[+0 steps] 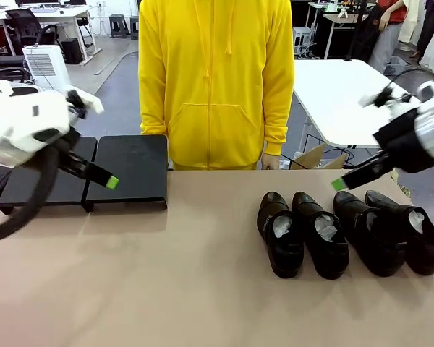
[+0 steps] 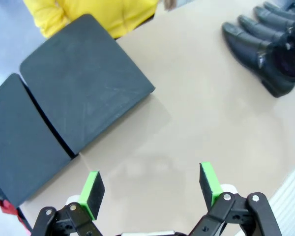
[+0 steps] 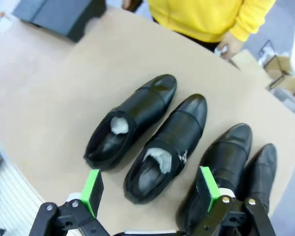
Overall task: Organize the shoes by placing them on the stand.
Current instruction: Pick up one Shoe and place it in the middle of the table.
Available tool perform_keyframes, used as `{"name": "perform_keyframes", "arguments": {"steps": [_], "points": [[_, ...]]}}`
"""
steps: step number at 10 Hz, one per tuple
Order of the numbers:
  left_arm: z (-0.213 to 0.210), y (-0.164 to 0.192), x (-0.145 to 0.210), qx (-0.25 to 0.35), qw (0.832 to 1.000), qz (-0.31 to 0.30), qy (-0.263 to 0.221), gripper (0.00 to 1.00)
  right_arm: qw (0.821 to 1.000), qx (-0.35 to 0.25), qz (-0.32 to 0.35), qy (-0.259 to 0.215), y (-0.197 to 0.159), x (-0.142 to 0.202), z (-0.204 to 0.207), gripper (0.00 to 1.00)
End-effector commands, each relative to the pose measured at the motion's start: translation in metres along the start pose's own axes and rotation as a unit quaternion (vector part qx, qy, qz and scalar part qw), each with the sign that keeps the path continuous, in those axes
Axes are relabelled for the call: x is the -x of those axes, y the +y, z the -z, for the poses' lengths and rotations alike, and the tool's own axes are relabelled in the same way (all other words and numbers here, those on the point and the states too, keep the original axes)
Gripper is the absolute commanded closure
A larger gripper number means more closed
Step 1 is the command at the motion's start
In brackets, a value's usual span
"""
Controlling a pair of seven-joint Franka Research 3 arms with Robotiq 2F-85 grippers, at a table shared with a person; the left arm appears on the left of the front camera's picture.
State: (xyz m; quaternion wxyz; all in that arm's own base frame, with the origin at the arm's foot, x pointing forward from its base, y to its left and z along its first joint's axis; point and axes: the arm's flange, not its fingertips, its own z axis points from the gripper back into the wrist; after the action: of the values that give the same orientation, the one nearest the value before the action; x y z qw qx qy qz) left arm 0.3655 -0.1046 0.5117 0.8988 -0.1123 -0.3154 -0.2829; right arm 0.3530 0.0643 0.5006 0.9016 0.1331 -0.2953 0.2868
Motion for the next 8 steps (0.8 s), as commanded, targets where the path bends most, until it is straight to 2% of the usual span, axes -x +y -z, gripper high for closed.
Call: {"name": "perform_keyframes", "arguments": {"steps": [1,3,5,8], "points": [[-0.031,0.022,0.007,0.064,0.998,0.0,-0.009,0.0,0.999,-0.038,-0.018,-0.006,-0.017,0.016,-0.037,0.0],[-0.051,0.031,0.017,0.073,0.997,-0.021,-0.011,0.0,0.998,-0.062,-0.013,-0.021,-0.034,0.037,-0.063,0.0],[-0.063,0.038,0.027,0.092,0.995,-0.027,-0.002,0.0,0.997,-0.071,0.008,-0.039,-0.054,0.06,-0.079,0.0],[-0.08,0.061,0.044,0.107,0.992,-0.065,-0.015,0.0,0.992,-0.087,0.055,-0.072,-0.086,0.095,-0.098,0.0]]}}
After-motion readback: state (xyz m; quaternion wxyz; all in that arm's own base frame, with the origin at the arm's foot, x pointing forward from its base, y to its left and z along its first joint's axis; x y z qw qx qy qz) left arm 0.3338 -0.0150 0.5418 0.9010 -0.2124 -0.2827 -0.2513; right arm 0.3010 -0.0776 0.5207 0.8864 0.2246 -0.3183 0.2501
